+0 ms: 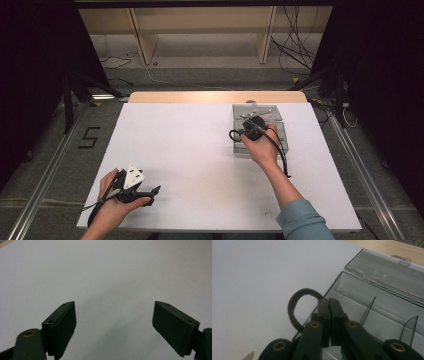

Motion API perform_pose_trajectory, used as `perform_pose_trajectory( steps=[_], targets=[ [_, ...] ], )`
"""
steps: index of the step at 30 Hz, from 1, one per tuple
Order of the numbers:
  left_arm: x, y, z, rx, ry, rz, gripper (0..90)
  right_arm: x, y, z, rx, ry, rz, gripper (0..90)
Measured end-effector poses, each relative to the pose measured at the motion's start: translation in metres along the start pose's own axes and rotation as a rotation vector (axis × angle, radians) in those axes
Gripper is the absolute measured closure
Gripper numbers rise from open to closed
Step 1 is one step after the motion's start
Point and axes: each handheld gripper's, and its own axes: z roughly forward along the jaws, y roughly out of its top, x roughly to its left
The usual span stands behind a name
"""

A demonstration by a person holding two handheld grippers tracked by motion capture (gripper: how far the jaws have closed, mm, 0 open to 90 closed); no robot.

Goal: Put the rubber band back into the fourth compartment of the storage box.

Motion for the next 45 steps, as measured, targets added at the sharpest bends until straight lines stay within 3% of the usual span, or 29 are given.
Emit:
perform_pose_trajectory(
  steps=[19, 45],
  targets=[
    [0.000, 0.000, 0.000, 0.000, 0.000, -0.003, 19.2, -0.008, -0.001, 0.002, 0.032, -0.026, -0.005, 89.7],
    [0.000, 0.000, 0.001, 0.001, -0.004, -0.003, 19.5, -0.013, -0.002, 0.009, 0.130, -0.018, -0.022, 89.6]
  ],
)
